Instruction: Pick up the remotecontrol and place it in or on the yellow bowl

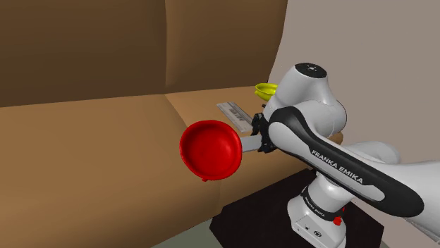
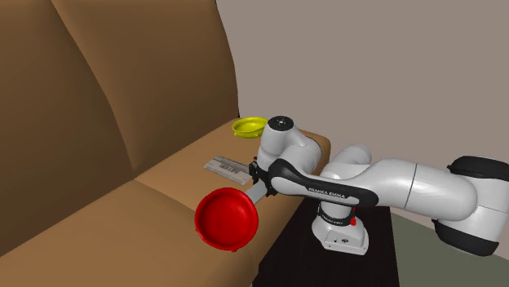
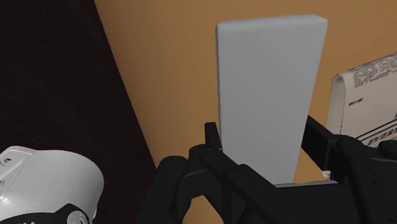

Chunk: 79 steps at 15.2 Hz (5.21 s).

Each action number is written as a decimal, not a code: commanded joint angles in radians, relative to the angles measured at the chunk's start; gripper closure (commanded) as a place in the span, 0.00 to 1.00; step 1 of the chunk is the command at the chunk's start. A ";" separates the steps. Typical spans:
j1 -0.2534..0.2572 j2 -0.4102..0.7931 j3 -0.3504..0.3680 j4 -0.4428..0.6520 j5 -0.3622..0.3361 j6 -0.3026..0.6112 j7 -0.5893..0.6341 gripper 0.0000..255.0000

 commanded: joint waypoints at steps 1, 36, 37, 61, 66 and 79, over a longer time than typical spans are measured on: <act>-0.008 -0.010 -0.026 0.014 -0.024 -0.021 -0.003 1.00; -0.224 0.093 -0.390 0.399 -0.361 -0.281 -0.099 1.00; -0.242 0.116 -0.399 0.398 -0.370 -0.257 -0.121 1.00; -0.673 0.921 -0.446 0.750 -0.608 0.183 -0.412 1.00; -0.714 1.037 -0.429 0.815 -0.657 0.227 -0.408 1.00; -0.714 1.075 -0.400 0.684 -0.665 0.394 -0.394 1.00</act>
